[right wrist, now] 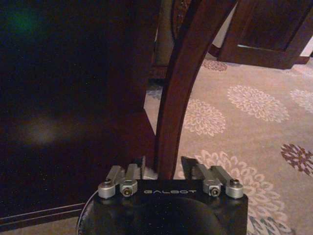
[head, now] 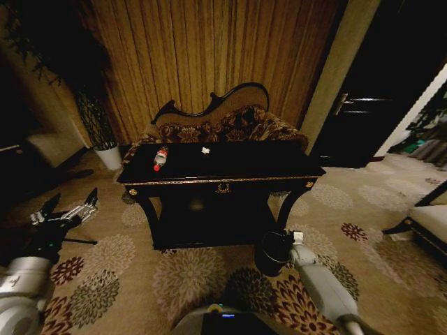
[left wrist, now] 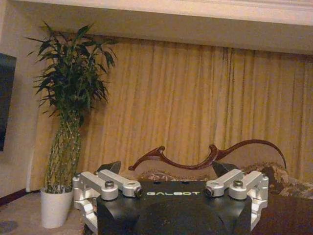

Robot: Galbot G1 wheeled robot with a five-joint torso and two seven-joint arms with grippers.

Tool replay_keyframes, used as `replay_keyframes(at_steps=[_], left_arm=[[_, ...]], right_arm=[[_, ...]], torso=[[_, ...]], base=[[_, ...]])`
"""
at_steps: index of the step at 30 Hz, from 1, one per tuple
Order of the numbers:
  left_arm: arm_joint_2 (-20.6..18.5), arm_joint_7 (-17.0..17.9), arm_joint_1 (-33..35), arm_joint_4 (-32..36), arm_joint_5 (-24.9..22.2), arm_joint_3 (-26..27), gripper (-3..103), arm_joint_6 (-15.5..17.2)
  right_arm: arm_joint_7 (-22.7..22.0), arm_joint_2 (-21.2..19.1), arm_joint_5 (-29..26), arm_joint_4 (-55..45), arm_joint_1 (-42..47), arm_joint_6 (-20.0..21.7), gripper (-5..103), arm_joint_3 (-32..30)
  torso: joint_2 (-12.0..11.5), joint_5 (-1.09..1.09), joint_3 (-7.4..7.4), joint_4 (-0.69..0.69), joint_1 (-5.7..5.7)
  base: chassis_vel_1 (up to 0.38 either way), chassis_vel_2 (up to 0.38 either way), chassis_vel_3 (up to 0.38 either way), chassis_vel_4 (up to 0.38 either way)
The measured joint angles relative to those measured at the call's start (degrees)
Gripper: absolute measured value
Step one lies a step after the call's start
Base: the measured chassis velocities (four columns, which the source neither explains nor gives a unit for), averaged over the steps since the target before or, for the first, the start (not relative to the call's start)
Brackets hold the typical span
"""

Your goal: Move to the front of the table and place the trash on the table into the trash bin.

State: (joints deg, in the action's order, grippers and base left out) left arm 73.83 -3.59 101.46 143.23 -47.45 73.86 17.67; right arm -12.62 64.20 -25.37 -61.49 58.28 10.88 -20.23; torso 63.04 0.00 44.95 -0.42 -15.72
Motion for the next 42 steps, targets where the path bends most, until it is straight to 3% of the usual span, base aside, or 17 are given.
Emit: replay_keyframes(at_steps=[1, 4, 5, 14, 35, 37, 42], left_arm=[[0.0, 0.0, 0.1, 0.0, 0.0, 0.1, 100, 0.0], [0.1, 0.0, 0.3, 0.0, 0.0, 0.3, 100, -0.2], [0.1, 0.0, 0.3, 0.0, 0.0, 0.3, 100, -0.2], [0.3, -0.2, 0.5, 0.0, 0.0, 0.4, 100, -0.6], [0.3, -0.2, 0.4, 0.0, 0.0, 0.4, 100, -0.6], [0.4, -0.2, 0.5, 0.0, 0.0, 0.4, 100, -0.6], [0.5, -0.2, 0.5, 0.0, 0.0, 0.4, 100, -0.7]], right_arm=[[0.0, 0.0, 0.0, -0.1, 0.1, 0.0, 45, 0.0], [0.0, -0.1, 0.0, -0.2, 0.3, -0.2, 61, -0.1], [0.0, -0.1, 0.0, -0.2, 0.3, -0.2, 61, -0.1], [-0.1, -0.5, -0.3, -1.4, 1.3, -0.3, 97, -0.5], [-0.3, -0.9, -2.3, -4.5, 3.1, -0.3, 100, -1.0], [-0.3, -1.7, -5.9, -10.1, 5.3, -0.6, 100, -1.3], [-0.2, -2.9, -7.7, -17.6, 7.7, -2.8, 100, -2.0]], torso=[[0.0, 0.0, 0.0, 0.0, 0.0], [0.0, 0.0, 0.0, 0.0, 0.0], [0.0, 0.0, 0.0, 0.0, 0.0], [0.0, 0.0, 0.0, 0.0, 0.0], [0.0, 0.01, 0.0, 0.0, 0.0], [0.0, 0.0, 0.0, -0.01, 0.0], [0.0, 0.0, 0.0, 0.01, 0.0]], base=[[0.0, 0.0, 0.0, 0.0], [0.0, 0.0, 0.0, 0.0], [0.0, 0.0, 0.0, 0.0], [0.0, 0.0, 0.0, 0.0], [0.0, 0.0, 0.0, 0.0], [0.0, 0.0, 0.0, 0.0], [0.0, 0.0, 0.0, 0.0]])
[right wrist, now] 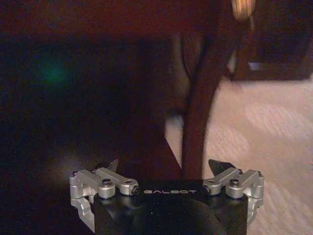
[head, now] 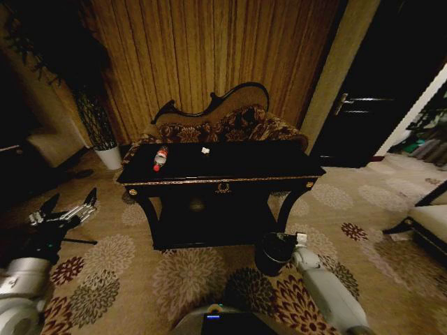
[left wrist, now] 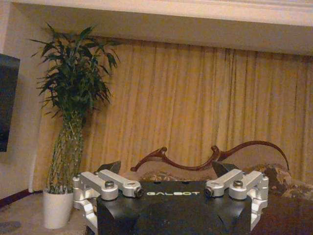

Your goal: Move to the front of the table and place the trash on the table into the trash bin.

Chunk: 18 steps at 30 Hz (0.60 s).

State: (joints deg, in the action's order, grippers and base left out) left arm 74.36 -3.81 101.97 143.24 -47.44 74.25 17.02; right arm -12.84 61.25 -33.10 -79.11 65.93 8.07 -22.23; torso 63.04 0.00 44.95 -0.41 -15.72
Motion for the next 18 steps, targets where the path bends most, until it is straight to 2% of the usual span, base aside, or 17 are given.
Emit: replay_keyframes(at_steps=[2, 8, 11, 18], left_arm=[[0.0, 0.0, 0.0, 0.0, 0.0, 0.0, 100, 0.0], [-0.1, 0.0, -0.3, 0.0, 0.0, -0.1, 100, 0.0], [-0.1, 0.0, -0.4, 0.0, 0.0, -0.2, 100, 0.0], [-0.1, 0.3, -0.3, 0.0, -0.1, 0.0, 100, 0.4]], right_arm=[[0.0, -1.2, 0.1, -5.9, 1.8, -1.7, 100, -0.6], [0.0, -3.8, -1.1, -18.3, 4.7, -2.1, 100, -2.2], [-0.1, -5.4, -3.1, -29.0, 6.6, -0.9, 100, -3.3], [-2.1, -6.4, -5.1, -42.2, 9.0, 2.3, 100, -3.4]], torso=[[0.0, -0.01, 0.0, -0.02, 0.0], [0.0, -0.01, 0.0, -0.01, 0.0], [0.0, -0.02, 0.0, 0.0, 0.0], [0.0, -0.01, 0.0, -0.01, 0.0]], base=[[0.0, 0.0, 0.0, 0.0], [0.0, 0.0, 0.0, 0.0], [0.0, 0.0, 0.0, 0.0], [0.0, 0.0, 0.0, 0.0]])
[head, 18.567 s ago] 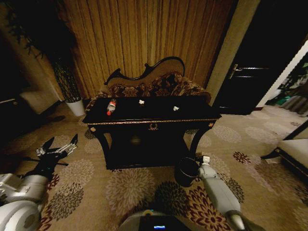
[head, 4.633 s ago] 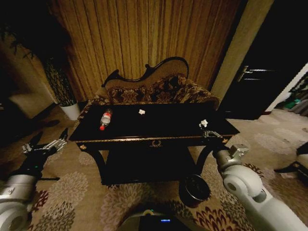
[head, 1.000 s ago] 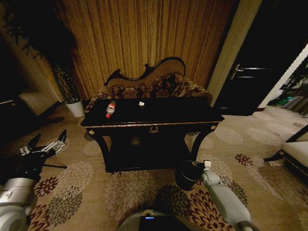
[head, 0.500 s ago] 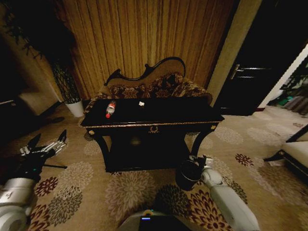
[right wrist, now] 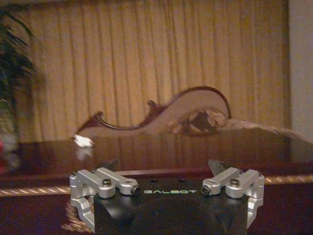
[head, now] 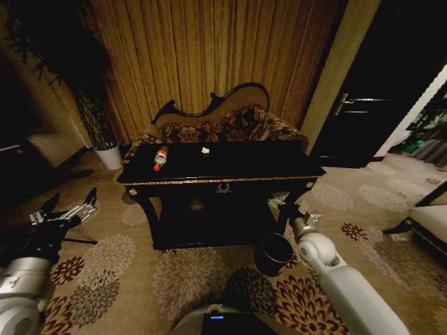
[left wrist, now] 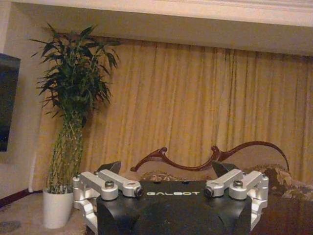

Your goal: Move to the front of the table and place the trash on the table into the trash bin.

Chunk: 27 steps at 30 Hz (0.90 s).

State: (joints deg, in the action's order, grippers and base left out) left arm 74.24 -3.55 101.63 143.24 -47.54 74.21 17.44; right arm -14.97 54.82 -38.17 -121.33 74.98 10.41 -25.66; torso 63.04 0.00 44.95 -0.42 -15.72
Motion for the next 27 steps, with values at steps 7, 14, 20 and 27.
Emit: replay_keyframes(at_steps=[7, 14, 20, 27], left_arm=[[-0.2, 0.2, 0.2, 0.0, -0.1, 0.4, 100, 0.1], [-0.3, 0.2, 0.4, 0.0, -0.4, 0.9, 100, 0.2], [-0.6, 1.0, -0.1, 0.0, -0.6, 1.4, 100, 1.5], [-1.3, 2.0, -0.7, 0.0, -1.4, 1.9, 100, 4.9]], right_arm=[[-3.6, -0.4, -1.0, -7.8, 1.7, 2.2, 100, -1.3], [-4.0, -0.4, -1.0, -13.0, 5.5, 2.6, 100, -4.7], [-4.0, -0.4, -1.0, -15.0, 6.7, 3.7, 100, -6.1], [-4.1, -0.1, -0.7, -15.4, 6.2, 5.0, 100, -5.6]], torso=[[0.0, 0.0, 0.0, 0.0, 0.0], [0.0, 0.0, 0.0, -0.01, 0.0], [0.0, 0.0, 0.0, 0.0, 0.0], [0.0, 0.01, 0.0, 0.01, 0.0]], base=[[0.0, 0.0, 0.0, 0.0], [0.0, 0.0, 0.0, 0.0], [0.0, 0.0, 0.0, 0.0], [0.0, 0.0, 0.0, 0.0]])
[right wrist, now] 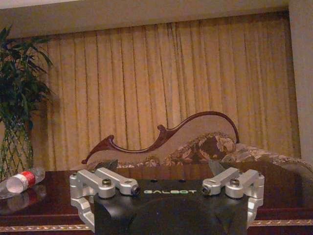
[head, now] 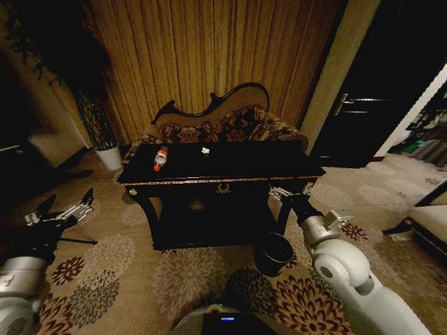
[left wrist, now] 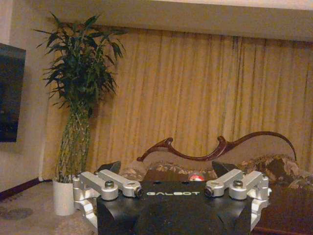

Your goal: Move to the front of the table and place the trash on the table into the trash bin.

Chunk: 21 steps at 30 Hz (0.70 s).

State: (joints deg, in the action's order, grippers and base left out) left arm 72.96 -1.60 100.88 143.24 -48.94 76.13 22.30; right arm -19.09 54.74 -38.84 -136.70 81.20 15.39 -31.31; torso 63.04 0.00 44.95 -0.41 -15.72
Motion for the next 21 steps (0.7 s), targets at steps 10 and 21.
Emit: replay_keyframes(at_steps=[10, 21], left_arm=[[-0.2, 0.3, -0.1, 0.0, -0.1, 0.1, 100, 0.6], [-0.1, 0.2, 0.0, 0.0, 0.0, 0.0, 100, 0.4]], right_arm=[[-0.1, -0.2, 0.8, 0.7, -0.1, 0.3, 100, 0.1], [0.0, -0.2, 0.9, 0.4, -0.2, 0.3, 100, 0.7]], torso=[[0.0, 0.0, 0.0, -0.01, 0.0], [0.0, -0.01, 0.0, -0.01, 0.0]], base=[[-0.014, 0.014, 0.009, -0.021], [-0.092, 0.083, 0.088, -0.078]])
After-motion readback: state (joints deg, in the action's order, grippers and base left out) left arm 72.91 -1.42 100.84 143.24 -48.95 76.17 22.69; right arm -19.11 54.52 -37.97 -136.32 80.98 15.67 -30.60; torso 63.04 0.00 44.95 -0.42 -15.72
